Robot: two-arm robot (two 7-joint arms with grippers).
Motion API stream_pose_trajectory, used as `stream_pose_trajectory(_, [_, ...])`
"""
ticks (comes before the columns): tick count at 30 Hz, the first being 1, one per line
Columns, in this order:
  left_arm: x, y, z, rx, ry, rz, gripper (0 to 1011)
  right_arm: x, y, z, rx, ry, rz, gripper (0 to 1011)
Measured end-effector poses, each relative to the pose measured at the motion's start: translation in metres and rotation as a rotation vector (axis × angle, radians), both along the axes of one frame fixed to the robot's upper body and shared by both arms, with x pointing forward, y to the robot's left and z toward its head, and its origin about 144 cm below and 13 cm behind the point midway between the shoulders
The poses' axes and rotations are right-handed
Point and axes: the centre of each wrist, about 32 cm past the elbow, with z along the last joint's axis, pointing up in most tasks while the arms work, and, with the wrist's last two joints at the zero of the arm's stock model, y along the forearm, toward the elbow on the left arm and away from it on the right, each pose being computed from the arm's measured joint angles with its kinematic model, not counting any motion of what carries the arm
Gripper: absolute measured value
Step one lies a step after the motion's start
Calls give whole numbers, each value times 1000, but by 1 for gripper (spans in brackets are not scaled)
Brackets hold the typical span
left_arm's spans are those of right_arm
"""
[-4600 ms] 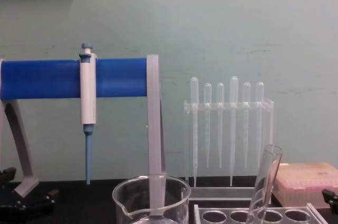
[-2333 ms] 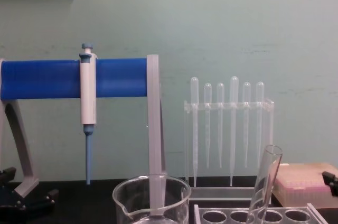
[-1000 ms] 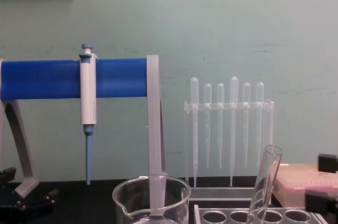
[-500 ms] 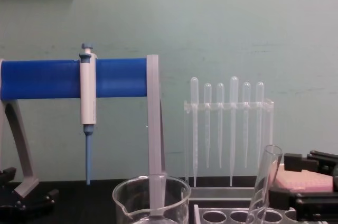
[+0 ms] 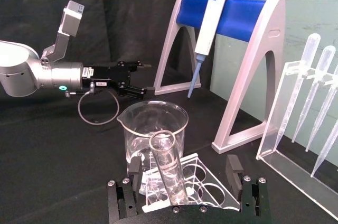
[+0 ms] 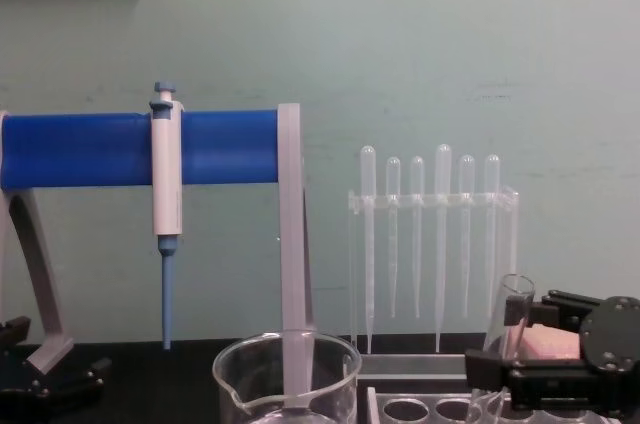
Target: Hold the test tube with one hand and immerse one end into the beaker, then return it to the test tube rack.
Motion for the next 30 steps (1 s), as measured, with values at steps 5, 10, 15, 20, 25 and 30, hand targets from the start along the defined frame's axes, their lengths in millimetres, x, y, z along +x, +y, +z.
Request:
stream_pose_trajectory(5, [0,0,0,0,0,0,1000,4,6,-1,1,1,6,1002])
stream_pose_trajectory(10, [0,0,0,0,0,0,1000,7,11,-2,3,-6,5,1002])
stream_pose_trajectory(15, [0,0,0,0,0,0,1000,6,11,-2,2,-6,5,1002])
stream_pose_trajectory(20, [0,0,0,0,0,0,1000,6,10,-2,2,-5,5,998])
stream_pose_trajectory(25, [0,0,0,0,0,0,1000,6,10,-2,3,-5,5,917])
stream_pose_trajectory(30, [0,0,0,0,0,0,1000,6,10,-2,3,-5,4,803])
